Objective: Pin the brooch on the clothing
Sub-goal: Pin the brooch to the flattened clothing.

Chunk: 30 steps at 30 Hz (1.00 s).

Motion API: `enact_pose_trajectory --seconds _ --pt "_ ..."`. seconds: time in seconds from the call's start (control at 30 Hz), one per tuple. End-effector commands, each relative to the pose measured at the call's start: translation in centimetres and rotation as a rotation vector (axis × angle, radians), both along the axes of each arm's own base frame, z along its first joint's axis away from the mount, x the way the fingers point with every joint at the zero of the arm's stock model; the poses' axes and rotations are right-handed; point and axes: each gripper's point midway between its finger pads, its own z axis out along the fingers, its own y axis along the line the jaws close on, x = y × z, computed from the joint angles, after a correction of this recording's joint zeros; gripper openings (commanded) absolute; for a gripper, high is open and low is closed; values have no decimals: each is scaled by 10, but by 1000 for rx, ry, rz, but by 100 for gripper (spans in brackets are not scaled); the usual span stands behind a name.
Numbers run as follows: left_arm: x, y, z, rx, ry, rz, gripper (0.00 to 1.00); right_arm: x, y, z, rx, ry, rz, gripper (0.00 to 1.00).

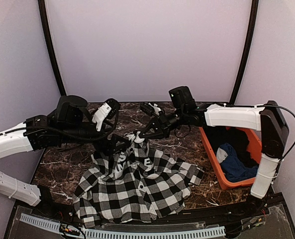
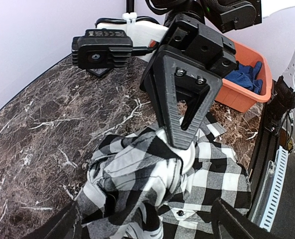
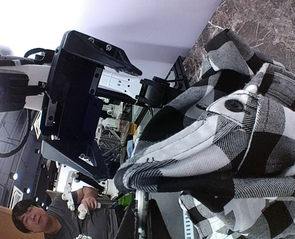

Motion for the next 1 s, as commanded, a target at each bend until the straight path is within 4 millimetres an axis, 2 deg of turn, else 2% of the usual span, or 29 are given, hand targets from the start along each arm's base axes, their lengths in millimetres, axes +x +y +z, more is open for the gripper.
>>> enact_pose_trajectory --seconds 0.0,0.1,0.27,0.5,0.67,0.9,0.97 --pt "-9 -9 -5 -21 22 -66 87 9 0 0 6 -5 -29 0" --pt "-10 -17 -12 -10 36 -89 83 12 1 4 17 -9 -34 0" --pt "-2 -22 -19 16 22 -76 82 13 1 9 16 -4 -45 0" --pt "22 -20 -28 90 -32 16 74 12 0 14 22 2 -52 0" --pt "32 -22 -30 106 -48 50 57 10 -1 15 24 6 -50 0" --pt "38 -25 -25 111 -85 47 43 9 -2 12 20 10 -46 0" --pt "38 -25 -24 107 -89 50 32 9 -2 10 17 11 -47 0"
